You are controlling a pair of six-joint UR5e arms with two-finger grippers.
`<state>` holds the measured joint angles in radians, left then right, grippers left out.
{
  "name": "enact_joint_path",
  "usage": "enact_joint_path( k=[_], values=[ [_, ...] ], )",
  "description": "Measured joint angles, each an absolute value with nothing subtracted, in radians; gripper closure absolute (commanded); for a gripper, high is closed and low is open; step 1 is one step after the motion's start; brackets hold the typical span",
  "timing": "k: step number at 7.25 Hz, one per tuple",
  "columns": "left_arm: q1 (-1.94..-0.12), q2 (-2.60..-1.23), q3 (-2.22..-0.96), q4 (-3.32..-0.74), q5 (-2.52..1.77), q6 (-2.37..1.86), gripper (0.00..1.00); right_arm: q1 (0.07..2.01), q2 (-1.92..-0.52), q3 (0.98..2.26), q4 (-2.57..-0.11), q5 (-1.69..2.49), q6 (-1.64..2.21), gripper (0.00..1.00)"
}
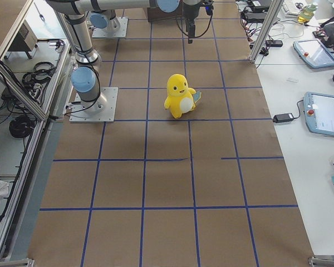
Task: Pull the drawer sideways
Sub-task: 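Move the left gripper toward the white handle of the wooden drawer, then lower the left gripper down onto the white drawer handle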
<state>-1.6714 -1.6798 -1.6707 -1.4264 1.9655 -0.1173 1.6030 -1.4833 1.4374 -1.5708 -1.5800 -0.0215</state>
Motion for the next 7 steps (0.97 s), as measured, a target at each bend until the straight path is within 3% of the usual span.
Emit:
enact_joint_path(
  k=[7],
  values=[
    [-1.682,-1.839,-1.805,-1.429,2.433,-0.206,0.0,1.603,-1.483,1.437,-1.571,-1.58,-0.021,0.0]
  ],
)
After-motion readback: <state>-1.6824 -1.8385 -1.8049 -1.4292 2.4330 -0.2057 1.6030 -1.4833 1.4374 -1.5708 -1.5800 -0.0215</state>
